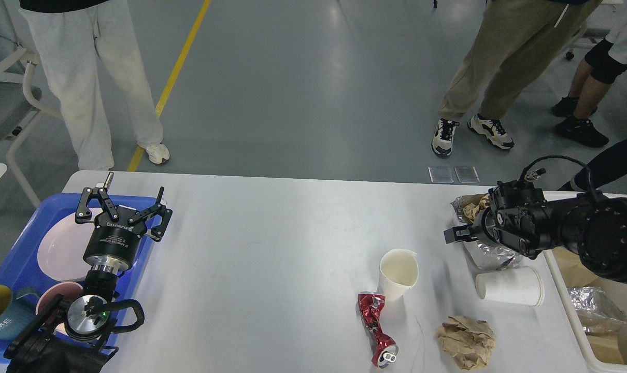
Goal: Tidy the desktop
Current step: 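Lower the right gripper onto the brown paper scrap and grasp it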
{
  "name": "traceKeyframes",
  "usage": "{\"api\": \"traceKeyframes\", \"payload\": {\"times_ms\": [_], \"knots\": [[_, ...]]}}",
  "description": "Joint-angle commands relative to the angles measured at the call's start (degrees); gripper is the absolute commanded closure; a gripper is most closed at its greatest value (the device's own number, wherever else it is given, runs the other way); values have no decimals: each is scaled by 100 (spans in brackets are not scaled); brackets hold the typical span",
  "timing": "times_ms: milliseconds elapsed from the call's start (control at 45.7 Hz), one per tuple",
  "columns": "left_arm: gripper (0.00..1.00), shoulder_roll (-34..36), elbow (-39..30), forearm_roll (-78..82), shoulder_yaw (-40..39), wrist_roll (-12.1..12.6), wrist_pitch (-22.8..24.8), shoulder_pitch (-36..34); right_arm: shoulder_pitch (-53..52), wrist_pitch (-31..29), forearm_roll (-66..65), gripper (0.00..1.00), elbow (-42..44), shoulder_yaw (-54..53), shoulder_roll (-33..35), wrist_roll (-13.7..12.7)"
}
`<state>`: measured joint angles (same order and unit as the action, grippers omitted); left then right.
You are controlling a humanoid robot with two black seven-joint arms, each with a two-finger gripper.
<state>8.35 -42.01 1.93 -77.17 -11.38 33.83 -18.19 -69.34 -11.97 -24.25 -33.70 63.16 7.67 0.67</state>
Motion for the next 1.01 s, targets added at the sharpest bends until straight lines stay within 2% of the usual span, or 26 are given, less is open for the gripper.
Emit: {"api": "traceKeyframes", "payload": {"times_ms": [0, 219, 328, 394, 547, 722, 810, 897, 985], "knots": [[4, 0, 0, 0, 0, -5, 1, 0, 167, 222, -9, 0, 30, -32, -90, -6], [4, 0, 0, 0, 0, -5, 1, 0, 219, 266, -18, 3, 48, -32, -90, -14], [4, 0, 0, 0, 0, -5, 1, 0, 298, 353, -27, 13, 57, -15, -64, -23], [4, 0, 0, 0, 0, -5, 1, 0, 377, 467, -27, 24, 57, -15, -46, -58], [4, 0, 0, 0, 0, -5, 1, 0, 430, 529, 8, 33, 101, -32, -46, -94], [4, 0, 0, 0, 0, -5, 1, 0, 501, 538, -9, 64, 136, -41, -46, -111], [4, 0, 0, 0, 0, -5, -8, 0, 501, 564, 44, 75, 224, -41, -55, -216], [4, 0, 0, 0, 0, -5, 1, 0, 501, 564, 52, 97, 215, -50, -55, -348], [4, 0, 0, 0, 0, -5, 1, 0, 501, 564, 61, 100, 206, -50, -55, -357]]}}
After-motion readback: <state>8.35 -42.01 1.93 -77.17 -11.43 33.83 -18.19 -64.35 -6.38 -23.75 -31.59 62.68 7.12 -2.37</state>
